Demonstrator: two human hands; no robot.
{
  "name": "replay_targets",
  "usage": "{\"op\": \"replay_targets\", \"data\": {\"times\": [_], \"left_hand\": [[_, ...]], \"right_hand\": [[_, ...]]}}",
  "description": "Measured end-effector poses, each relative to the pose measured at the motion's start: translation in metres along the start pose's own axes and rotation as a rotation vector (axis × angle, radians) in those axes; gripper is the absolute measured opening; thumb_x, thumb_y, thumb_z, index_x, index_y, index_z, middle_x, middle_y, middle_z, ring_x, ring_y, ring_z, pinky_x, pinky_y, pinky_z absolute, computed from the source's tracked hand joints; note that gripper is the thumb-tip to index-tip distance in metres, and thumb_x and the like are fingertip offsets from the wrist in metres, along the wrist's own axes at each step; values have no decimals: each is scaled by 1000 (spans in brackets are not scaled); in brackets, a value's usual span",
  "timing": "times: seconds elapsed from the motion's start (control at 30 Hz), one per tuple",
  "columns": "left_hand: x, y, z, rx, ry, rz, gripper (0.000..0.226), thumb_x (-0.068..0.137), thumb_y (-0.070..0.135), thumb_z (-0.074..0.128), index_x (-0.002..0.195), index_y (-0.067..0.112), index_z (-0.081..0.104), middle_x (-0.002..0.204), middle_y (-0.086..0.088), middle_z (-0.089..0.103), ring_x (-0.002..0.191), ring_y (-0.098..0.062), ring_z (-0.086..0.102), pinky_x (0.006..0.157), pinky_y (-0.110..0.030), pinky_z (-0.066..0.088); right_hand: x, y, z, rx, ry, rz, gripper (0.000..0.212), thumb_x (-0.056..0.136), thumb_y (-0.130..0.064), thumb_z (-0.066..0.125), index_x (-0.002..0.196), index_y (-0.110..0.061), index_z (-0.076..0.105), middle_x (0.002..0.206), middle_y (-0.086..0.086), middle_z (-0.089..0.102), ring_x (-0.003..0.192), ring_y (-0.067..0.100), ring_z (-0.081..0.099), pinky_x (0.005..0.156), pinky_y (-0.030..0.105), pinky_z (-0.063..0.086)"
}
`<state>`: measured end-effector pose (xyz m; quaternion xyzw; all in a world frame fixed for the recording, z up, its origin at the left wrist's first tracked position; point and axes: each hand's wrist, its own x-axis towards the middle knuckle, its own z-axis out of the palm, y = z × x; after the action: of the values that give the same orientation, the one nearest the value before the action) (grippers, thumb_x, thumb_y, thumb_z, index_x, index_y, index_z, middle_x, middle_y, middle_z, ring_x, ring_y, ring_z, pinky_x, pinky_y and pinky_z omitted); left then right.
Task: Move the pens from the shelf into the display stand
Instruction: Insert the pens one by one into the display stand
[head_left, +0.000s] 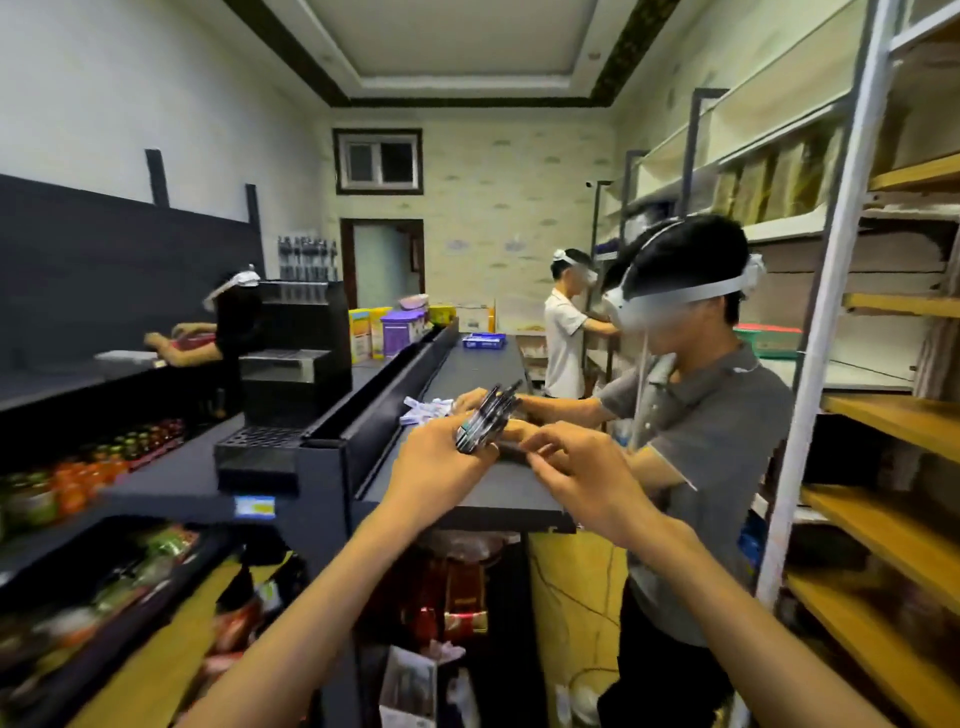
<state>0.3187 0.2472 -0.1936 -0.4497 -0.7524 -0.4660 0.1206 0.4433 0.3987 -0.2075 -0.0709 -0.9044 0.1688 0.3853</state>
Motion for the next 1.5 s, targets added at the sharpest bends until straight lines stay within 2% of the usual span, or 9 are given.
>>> {"op": "replay_targets", "data": {"times": [0.07, 0.23, 0.37, 0.53, 0.67, 0.87, 1.07, 1.17, 1.5], "left_hand": [[-4, -28, -34, 12, 24, -37, 26, 84, 22, 72, 63, 18, 55, 71, -7, 63, 84, -36, 62, 62, -37, 37], [-12, -87, -108, 40, 13, -124, 34, 83, 26, 70, 58, 18, 49, 50, 6, 50, 57, -18, 48, 55, -32, 34], [-8, -128, -151, 42, 30, -173, 31, 84, 27, 70, 61, 16, 52, 53, 5, 55, 57, -18, 54, 54, -31, 37], [10, -167, -185, 23, 60, -186, 30, 83, 29, 70, 65, 13, 53, 56, 4, 55, 58, -16, 50, 56, -32, 36], [37, -191, -198, 12, 79, -181, 33, 84, 29, 71, 62, 15, 51, 55, 5, 52, 55, -14, 46, 53, -30, 34], [89, -226, -209, -13, 83, -172, 36, 82, 30, 72, 59, 17, 48, 54, 7, 49, 50, -6, 39, 54, -30, 33], [136, -252, -213, -81, 71, -180, 27, 82, 28, 72, 64, 19, 54, 53, 6, 51, 51, -16, 46, 54, -32, 40], [151, -261, -211, -133, 36, -181, 27, 82, 25, 73, 64, 22, 53, 46, 10, 48, 43, -13, 44, 46, -28, 38], [196, -295, -215, -371, -171, -139, 23, 84, 24, 76, 73, 21, 56, 53, 1, 43, 42, -15, 35, 40, -25, 29]], "right_hand": [[12, -30, 29, 15, 13, -57, 13, 90, -12, 73, 100, -20, 73, 99, -17, 67, 90, -1, 61, 80, 8, 44], [42, -83, 92, 15, -2, -73, 11, 91, -18, 72, 102, -17, 74, 101, -4, 71, 96, 11, 64, 86, 34, 53], [63, -119, 128, 4, -1, -66, 13, 93, -22, 71, 105, -25, 74, 95, -18, 65, 90, 0, 60, 79, 13, 45], [100, -143, 160, 23, -35, -102, 14, 94, -20, 68, 108, -23, 72, 101, -8, 73, 89, 6, 66, 79, 23, 54], [130, -148, 184, 39, -17, -120, 13, 95, -20, 67, 107, -21, 72, 100, -5, 73, 88, 9, 67, 79, 29, 56], [184, -145, 215, 57, 14, -146, 15, 96, -18, 67, 110, -19, 73, 101, -5, 73, 87, 6, 66, 78, 11, 48], [231, -137, 233, 67, 34, -160, 15, 96, -16, 67, 109, -15, 74, 99, -3, 74, 87, 8, 67, 82, 25, 55], [247, -135, 242, 93, 24, -145, 14, 96, -16, 68, 109, -16, 74, 99, -5, 73, 85, 2, 64, 78, 14, 49], [304, -141, 258, 366, 60, 14, 12, 96, -16, 68, 105, -14, 76, 97, -6, 75, 87, 6, 70, 77, 16, 53]]}}
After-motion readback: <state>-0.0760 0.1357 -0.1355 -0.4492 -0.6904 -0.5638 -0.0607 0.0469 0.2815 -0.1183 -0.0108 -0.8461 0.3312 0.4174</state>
